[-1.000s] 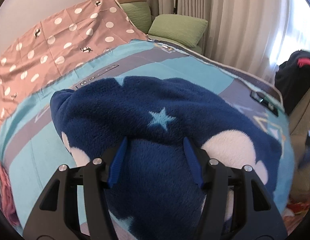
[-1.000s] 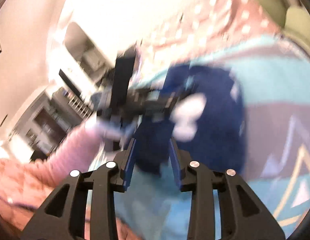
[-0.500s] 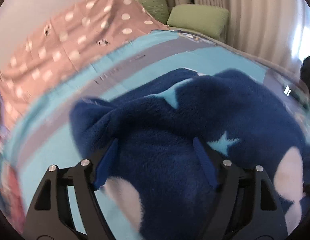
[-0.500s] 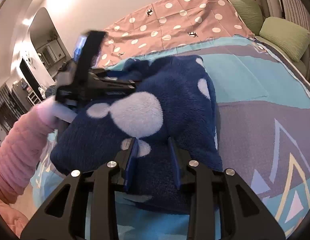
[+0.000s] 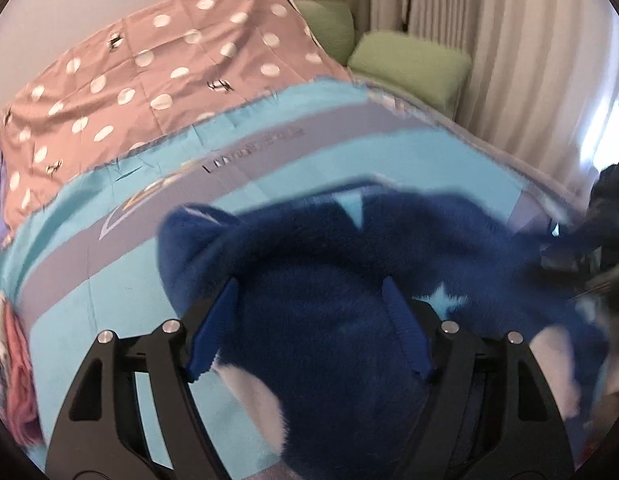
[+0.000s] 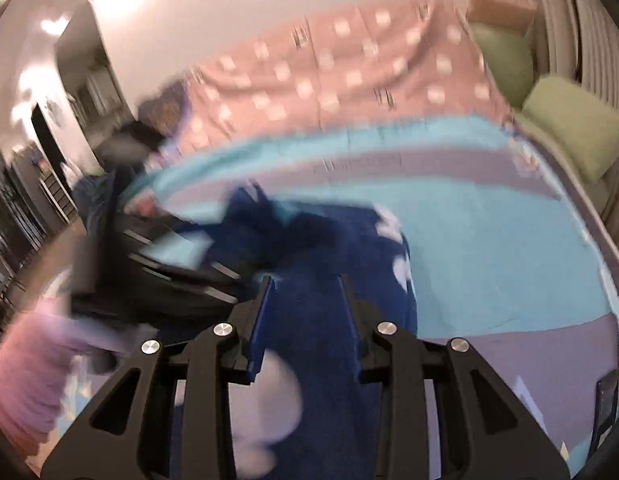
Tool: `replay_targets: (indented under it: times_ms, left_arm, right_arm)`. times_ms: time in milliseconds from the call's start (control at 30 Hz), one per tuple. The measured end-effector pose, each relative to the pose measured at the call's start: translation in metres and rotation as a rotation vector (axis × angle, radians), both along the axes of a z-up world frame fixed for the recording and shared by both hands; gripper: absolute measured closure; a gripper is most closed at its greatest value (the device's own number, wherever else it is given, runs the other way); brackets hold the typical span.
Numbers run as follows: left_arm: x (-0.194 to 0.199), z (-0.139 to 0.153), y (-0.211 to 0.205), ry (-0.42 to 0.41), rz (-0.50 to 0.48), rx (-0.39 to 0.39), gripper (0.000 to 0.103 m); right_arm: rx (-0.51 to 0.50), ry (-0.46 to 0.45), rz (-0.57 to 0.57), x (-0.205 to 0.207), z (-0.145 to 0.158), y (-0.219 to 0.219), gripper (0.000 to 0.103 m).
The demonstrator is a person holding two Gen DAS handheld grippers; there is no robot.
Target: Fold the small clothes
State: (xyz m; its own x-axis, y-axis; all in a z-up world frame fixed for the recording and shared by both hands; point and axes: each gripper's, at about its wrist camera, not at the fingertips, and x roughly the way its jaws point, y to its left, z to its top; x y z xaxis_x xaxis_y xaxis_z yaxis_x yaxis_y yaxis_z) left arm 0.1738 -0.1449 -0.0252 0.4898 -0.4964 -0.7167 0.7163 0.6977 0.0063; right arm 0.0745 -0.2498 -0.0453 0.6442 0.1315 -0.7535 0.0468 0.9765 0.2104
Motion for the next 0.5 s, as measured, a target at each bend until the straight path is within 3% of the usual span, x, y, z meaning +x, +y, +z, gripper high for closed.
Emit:
replay_targets:
  times_ms: [33, 67, 133, 200, 233, 267, 367, 500]
  left_arm:
    - [0.003, 0.009, 0.007, -0.015, 0.022, -0.033, 0.027]
    - [0.007, 0.014, 0.011, -0.029, 0.039, -0.051, 0.027]
    - [0.023, 0.013, 0.012, -0.031, 0.068, -0.05, 0.027]
    - [0.04, -0.008, 0.001, -0.019, 0.088, 0.045, 0.024]
    - [0.048, -0.031, -0.01, -0.029, 0.078, 0.146, 0.02]
    - [0.053, -0.051, -0.014, -0.022, 0.045, 0.171, 0.012]
    - [0.071, -0.064, -0.003, 0.093, 0.072, 0.052, 0.007]
    - [0.063, -0.06, -0.001, 0.066, 0.081, 0.064, 0.007]
  right_arm:
    - [0.007, 0.029, 0.012, 0.007, -0.016, 0.0, 0.068]
    - [0.012, -0.002, 0.007, 0.008, -0.022, -0.002, 0.067]
    - [0.028, -0.002, -0.001, 0.007, -0.021, -0.004, 0.067]
    - [-0.011, -0.001, 0.002, 0.008, -0.019, 0.0, 0.067]
    - [-0.022, -0.002, -0.001, 0.008, -0.02, 0.001, 0.067]
    - [-0.023, 0.0, -0.006, 0.008, -0.021, 0.0, 0.067]
    - [-0.01, -0.013, -0.016, 0.005, -0.026, -0.002, 0.067]
    - [0.006, -0.024, -0.001, 0.004, -0.025, -0.004, 0.067]
